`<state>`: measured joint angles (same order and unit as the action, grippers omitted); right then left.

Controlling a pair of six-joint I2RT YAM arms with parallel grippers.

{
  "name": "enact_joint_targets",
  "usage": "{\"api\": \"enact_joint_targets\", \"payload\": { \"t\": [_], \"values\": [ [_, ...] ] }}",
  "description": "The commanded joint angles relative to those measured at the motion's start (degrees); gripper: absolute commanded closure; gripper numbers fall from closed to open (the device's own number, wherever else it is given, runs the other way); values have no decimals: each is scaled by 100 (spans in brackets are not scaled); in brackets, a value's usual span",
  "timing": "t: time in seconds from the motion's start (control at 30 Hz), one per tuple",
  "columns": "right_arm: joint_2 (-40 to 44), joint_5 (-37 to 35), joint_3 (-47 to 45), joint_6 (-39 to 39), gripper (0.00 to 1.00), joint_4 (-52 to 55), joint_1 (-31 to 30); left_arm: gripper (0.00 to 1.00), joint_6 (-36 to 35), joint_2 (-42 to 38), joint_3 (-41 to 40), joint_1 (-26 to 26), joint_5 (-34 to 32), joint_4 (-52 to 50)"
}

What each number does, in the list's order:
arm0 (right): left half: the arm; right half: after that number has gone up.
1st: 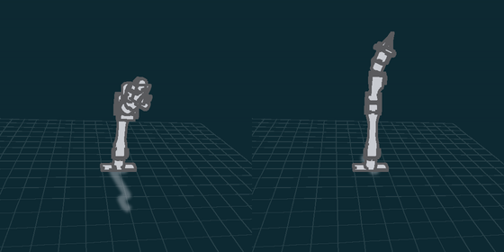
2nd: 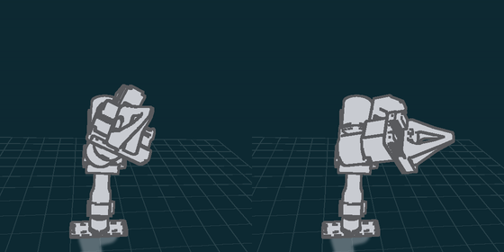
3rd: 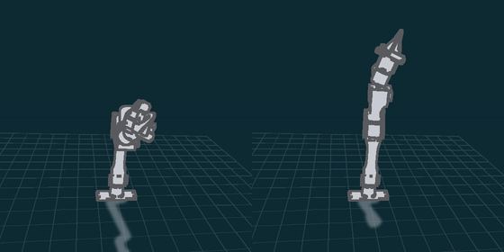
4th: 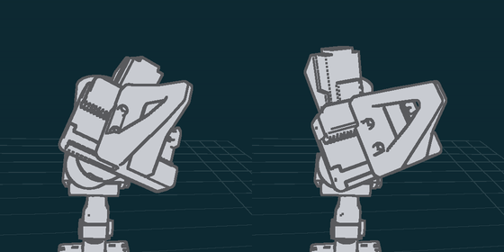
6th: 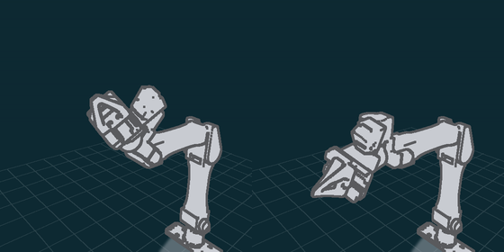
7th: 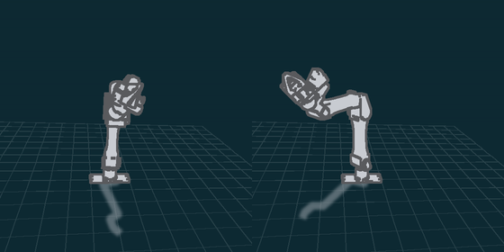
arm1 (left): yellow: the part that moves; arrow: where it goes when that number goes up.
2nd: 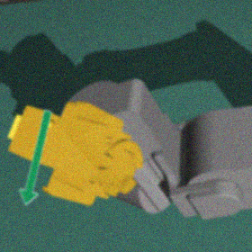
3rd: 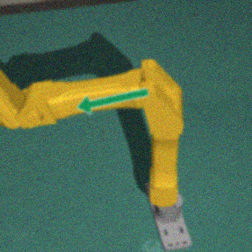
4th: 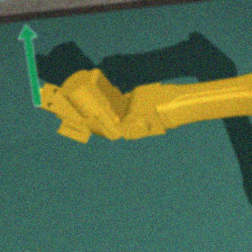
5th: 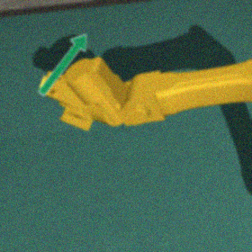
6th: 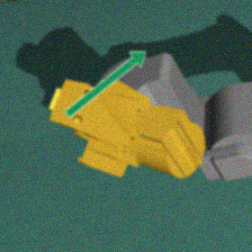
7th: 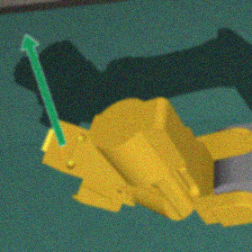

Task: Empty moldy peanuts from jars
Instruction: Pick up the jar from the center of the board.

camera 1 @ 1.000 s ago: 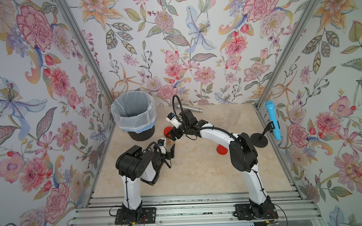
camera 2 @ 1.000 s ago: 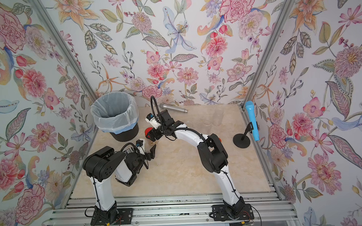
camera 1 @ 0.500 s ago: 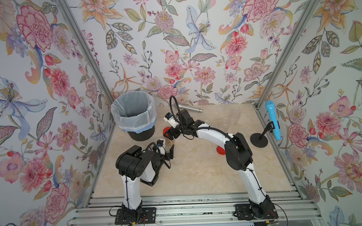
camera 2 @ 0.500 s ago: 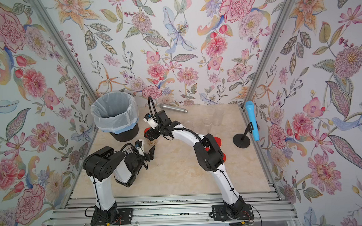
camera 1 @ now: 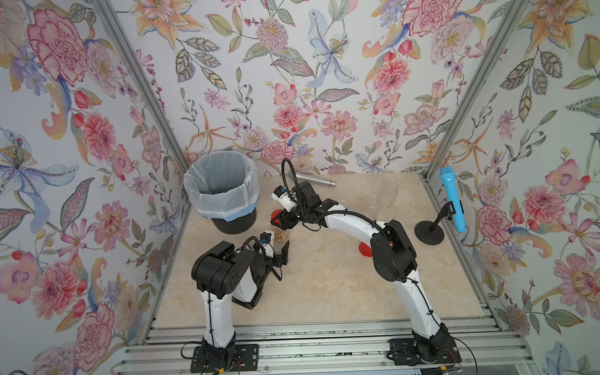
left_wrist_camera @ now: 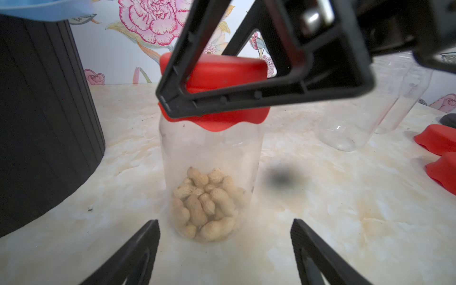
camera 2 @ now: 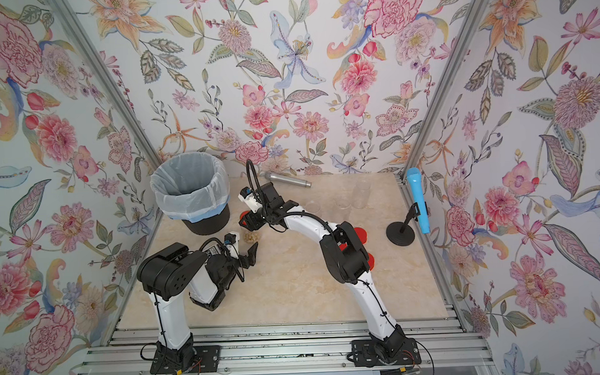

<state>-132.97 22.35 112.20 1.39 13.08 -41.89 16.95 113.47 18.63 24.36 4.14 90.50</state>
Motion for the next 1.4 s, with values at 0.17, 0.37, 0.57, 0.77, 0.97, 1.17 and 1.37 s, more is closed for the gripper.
{"api": "enact_joint_targets", "payload": {
  "t": [0.17, 0.37, 0.57, 0.77, 0.97, 1.17, 1.37],
  "values": [
    [898, 756, -641, 851, 61, 32, 334, 12, -112, -255, -9, -38, 611, 970],
    [1490, 1066, -1188, 1001, 61, -43, 440, 12, -325, -262, 504, 73, 991, 474],
    [1663, 1272, -1383, 1150, 61, -242, 445, 12, -472, -673, 620, 214, 942, -10],
    [1832, 1314, -1600, 1244, 61, -451, 439, 13, -604, -741, 750, 252, 785, -176],
    [2079, 1343, -1864, 1261, 61, -596, 445, 17, -474, -625, 830, 254, 832, -208],
    [2222, 1318, -2009, 1245, 61, -693, 445, 17, -438, -625, 900, 256, 910, -400],
    [2323, 1297, -2132, 1301, 61, -891, 441, 14, -431, -651, 904, 262, 1013, -601]
  ]
}}
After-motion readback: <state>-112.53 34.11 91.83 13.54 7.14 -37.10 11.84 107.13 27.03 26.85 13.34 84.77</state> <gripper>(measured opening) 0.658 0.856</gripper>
